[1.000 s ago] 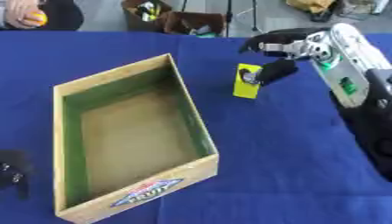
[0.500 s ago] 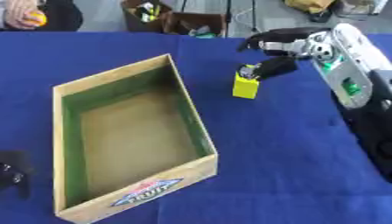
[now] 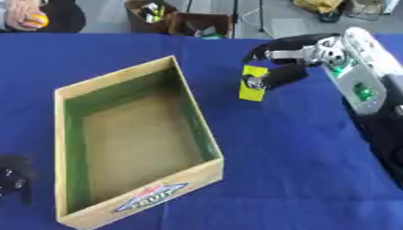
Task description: Pick up objects on the table and place them in the box.
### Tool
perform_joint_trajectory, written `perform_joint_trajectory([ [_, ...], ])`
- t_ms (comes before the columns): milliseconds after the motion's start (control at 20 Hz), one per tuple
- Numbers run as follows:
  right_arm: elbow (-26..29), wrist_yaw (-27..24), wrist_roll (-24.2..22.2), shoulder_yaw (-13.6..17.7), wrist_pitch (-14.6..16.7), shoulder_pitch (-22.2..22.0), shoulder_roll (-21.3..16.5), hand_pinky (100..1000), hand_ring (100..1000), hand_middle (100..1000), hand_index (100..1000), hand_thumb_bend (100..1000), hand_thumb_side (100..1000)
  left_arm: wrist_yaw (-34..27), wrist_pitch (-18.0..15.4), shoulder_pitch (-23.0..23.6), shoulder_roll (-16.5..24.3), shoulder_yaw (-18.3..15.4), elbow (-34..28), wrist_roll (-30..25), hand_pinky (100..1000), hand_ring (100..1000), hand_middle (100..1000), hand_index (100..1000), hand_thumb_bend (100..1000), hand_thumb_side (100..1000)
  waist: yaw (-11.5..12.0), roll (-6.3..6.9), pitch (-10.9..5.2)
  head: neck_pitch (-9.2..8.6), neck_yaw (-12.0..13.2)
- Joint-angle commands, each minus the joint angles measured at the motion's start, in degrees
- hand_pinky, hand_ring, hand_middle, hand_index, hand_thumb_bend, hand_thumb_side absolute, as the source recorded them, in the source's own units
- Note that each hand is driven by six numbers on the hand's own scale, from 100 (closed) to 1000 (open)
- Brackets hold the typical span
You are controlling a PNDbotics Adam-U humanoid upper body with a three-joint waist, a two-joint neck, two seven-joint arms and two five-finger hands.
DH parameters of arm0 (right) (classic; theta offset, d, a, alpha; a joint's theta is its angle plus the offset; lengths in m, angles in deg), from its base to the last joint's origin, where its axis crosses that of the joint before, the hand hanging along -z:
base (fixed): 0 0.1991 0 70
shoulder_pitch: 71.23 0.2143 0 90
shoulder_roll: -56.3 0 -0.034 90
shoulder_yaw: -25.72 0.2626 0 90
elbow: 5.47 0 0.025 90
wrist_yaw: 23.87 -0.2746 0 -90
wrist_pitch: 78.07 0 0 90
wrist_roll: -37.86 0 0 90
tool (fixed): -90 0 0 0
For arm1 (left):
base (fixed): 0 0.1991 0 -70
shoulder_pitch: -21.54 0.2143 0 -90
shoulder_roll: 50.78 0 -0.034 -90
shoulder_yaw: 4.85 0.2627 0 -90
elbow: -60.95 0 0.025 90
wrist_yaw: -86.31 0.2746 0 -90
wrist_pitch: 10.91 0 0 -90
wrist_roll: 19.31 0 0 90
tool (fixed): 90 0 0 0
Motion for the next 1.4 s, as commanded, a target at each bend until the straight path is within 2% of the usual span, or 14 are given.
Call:
perform_joint_trajectory([
  [50, 1.0, -0.5, -0.5, 0.1, 0.3, 0.7, -1.8, 911, 982, 1000, 1000, 126, 873, 0.1, -0.1, -0.1, 0.2, 0.2, -0.8, -0.2, 247, 499, 458, 646, 100, 1000, -0.1, 0.02, -1.76, -0.41, -0.1],
  [350, 0.5, 0.3, 0.4, 0.0, 0.5, 0.7, -1.4, 915, 975, 1000, 1000, 128, 810, 0.1, 0.0, -0.2, 0.1, 0.3, -0.7, -0.3, 248, 500, 458, 645, 100, 1000, 0.1, 0.03, -1.72, -0.67, -0.2],
  [1150, -2.8, 3.1, 2.7, -1.1, 2.1, 0.7, -0.3, 899, 956, 998, 1000, 159, 823, 0.2, 0.0, -0.5, -0.1, 0.5, -0.7, -0.5, 250, 501, 459, 645, 100, 1000, 0.7, -0.08, -1.07, -0.94, -0.5],
  [1400, -3.2, 4.1, 3.2, -1.3, 2.1, 0.8, -0.1, 870, 887, 951, 1000, 136, 756, 0.1, 0.0, -0.4, -0.1, 0.5, -0.7, -0.5, 251, 502, 459, 644, 100, 1000, 0.6, -0.04, -1.02, -1.01, -0.6],
])
